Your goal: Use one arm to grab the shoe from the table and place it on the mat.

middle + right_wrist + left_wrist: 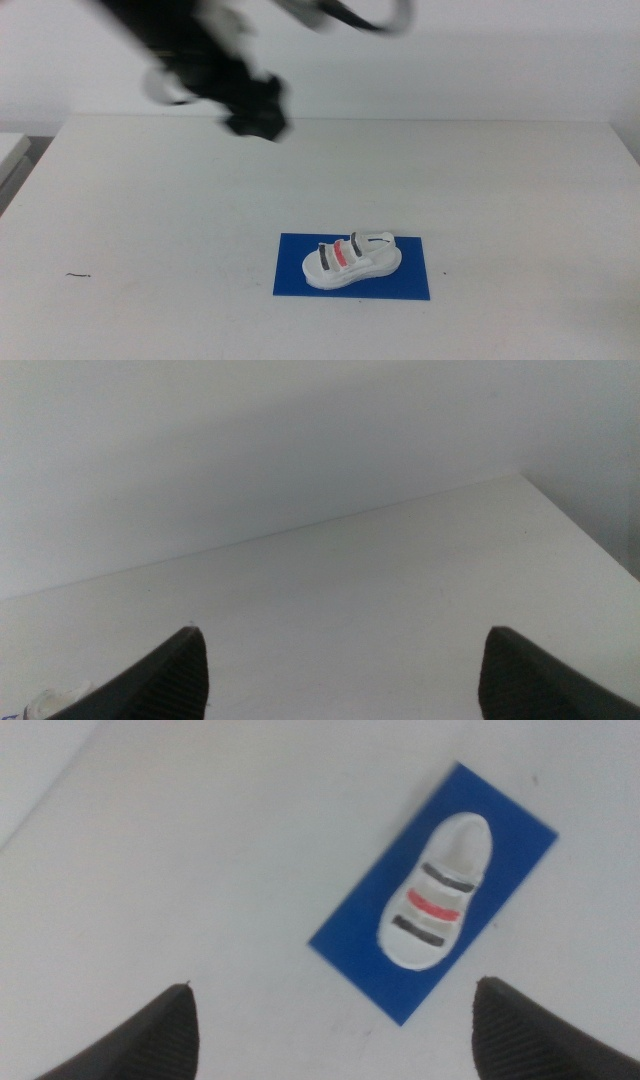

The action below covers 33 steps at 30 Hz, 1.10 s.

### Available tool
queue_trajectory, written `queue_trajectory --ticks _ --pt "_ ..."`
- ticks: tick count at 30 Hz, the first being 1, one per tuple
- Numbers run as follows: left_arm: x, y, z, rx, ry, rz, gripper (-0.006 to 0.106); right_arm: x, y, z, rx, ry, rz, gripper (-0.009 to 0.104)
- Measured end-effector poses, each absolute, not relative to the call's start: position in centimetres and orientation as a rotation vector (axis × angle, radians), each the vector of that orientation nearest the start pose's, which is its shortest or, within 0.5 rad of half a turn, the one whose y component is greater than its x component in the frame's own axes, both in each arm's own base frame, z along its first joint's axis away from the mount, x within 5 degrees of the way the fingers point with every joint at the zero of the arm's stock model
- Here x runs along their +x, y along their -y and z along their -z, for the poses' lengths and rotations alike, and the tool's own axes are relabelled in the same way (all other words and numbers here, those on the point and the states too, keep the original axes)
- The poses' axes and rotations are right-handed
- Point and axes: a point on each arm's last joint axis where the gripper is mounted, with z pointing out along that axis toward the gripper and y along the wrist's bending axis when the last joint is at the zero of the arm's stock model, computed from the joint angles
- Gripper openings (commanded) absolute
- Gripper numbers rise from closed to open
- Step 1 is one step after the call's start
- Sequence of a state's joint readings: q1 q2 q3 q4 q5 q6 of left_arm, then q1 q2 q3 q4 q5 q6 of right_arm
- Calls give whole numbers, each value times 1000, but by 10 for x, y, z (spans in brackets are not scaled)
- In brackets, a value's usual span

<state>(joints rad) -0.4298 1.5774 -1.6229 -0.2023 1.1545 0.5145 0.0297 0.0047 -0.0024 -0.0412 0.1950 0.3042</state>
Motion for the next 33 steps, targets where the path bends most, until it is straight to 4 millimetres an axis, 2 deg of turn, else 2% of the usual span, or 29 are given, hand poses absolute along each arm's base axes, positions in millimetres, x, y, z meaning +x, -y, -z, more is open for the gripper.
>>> queue_trajectory --ticks 2,3,4,7,11,15,19,22,27,30,31,33 --pt "269 123 -395 965 -2265 243 94 56 -1 -196 203 -1673 -214 79" --pt "257 112 -393 895 -2257 241 94 56 -1 -196 203 -1673 -214 79" --pt "237 98 -400 807 -2210 237 94 56 -1 -196 203 -1673 -214 79" --pt "195 69 -402 617 -2082 202 94 56 -1 -196 203 -1673 -214 79" --pt "145 43 -395 406 -1891 180 94 56 -1 -196 203 -1673 -214 79" --pt "111 29 -373 280 -1787 175 94 56 -1 -196 203 -1673 -214 79" --pt "95 24 -344 226 -1753 190 94 56 -1 -196 203 -1673 -214 79" --pt "96 20 -313 168 -1738 174 94 56 -1 -196 203 -1673 -214 79" --pt "79 12 -263 16 -1653 208 94 56 -1 -196 203 -1673 -214 79" --pt "73 6 -236 -33 -1665 159 94 56 -1 -196 203 -1673 -214 79" --pt "64 3 -217 -25 -1646 83 94 56 -1 -196 203 -1673 -214 79" --pt "61 2 -213 -20 -1621 74 94 56 -1 -196 203 -1673 -214 79"
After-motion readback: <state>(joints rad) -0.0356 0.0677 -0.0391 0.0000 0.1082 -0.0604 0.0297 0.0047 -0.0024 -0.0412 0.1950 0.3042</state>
